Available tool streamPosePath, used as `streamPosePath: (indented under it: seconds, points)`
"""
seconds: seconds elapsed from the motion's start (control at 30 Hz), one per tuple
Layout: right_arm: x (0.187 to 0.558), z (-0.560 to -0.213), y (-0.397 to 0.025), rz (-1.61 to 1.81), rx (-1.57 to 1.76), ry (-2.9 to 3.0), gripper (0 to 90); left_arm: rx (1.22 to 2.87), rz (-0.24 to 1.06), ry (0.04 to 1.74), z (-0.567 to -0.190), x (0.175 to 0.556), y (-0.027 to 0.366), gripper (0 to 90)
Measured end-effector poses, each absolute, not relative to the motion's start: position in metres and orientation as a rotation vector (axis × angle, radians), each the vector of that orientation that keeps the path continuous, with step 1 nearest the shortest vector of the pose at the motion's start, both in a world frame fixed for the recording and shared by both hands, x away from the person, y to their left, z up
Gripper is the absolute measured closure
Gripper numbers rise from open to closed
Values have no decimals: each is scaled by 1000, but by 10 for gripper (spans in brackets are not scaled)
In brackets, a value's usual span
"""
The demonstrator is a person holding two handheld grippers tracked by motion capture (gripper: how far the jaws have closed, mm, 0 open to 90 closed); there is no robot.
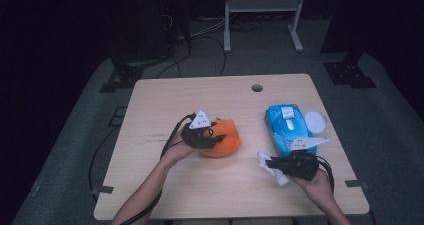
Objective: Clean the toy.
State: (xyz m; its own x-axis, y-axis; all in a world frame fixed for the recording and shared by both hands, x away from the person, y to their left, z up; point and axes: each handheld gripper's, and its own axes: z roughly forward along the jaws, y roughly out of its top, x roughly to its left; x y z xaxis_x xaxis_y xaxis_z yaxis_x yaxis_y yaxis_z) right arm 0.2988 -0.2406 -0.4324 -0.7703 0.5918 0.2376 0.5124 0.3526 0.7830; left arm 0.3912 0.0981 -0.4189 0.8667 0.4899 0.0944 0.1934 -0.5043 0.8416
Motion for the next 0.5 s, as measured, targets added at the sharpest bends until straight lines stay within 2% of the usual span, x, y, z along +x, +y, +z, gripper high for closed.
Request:
streamPosePath:
  seconds: [0.17,0.5]
  points:
    - [296,-440,-239,1285,1009,2534,800,2101,387,495,-417,391,98,380]
    - [296,-444,-238,1226,996,2544,688,2099,373,501,-411,388,105,316]
